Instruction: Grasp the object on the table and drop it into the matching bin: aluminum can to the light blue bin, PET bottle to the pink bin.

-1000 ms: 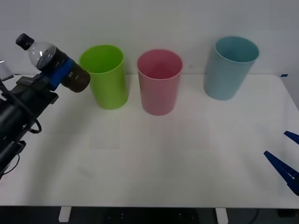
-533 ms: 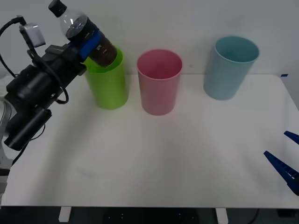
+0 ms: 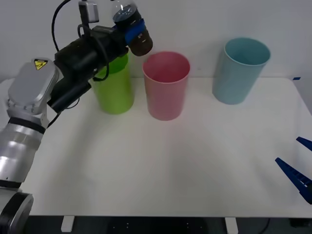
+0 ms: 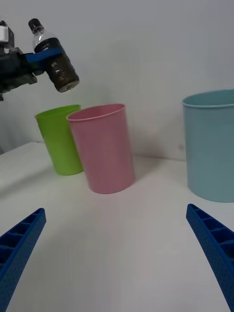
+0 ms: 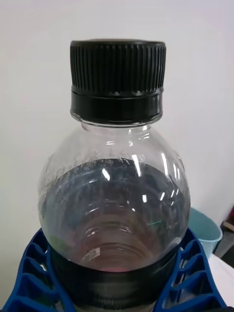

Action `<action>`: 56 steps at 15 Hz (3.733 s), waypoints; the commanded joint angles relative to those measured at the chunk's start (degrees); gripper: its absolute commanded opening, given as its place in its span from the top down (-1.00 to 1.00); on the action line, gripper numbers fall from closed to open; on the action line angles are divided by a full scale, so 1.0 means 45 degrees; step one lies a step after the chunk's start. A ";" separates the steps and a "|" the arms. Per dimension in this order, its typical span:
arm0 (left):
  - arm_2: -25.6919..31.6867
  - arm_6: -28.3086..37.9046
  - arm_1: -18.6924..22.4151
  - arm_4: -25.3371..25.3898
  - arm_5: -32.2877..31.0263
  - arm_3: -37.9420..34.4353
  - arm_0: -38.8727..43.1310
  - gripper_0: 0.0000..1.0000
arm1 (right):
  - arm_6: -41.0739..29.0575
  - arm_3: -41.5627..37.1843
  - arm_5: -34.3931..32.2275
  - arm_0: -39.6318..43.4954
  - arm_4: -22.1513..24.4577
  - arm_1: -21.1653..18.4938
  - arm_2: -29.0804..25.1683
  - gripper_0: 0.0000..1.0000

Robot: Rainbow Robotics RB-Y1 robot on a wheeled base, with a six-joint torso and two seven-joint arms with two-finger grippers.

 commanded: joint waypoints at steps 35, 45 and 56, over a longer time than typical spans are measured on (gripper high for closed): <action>0.0090 -0.2043 0.0604 0.2198 -0.0858 -0.1947 0.2766 -1.00 | 0.0000 0.0000 0.0000 0.0000 0.0000 0.0000 0.0000 -1.00; 0.4172 -0.3586 0.0662 0.2257 -0.4686 -0.5169 0.7902 -1.00 | 0.0000 0.0000 0.0000 0.0000 0.0000 0.0000 0.0000 -1.00; 0.7961 -0.5422 0.2068 0.2902 -0.7967 -0.5657 1.1984 -1.00 | 0.0000 0.0000 0.0000 0.0000 0.0000 0.0000 0.0000 -1.00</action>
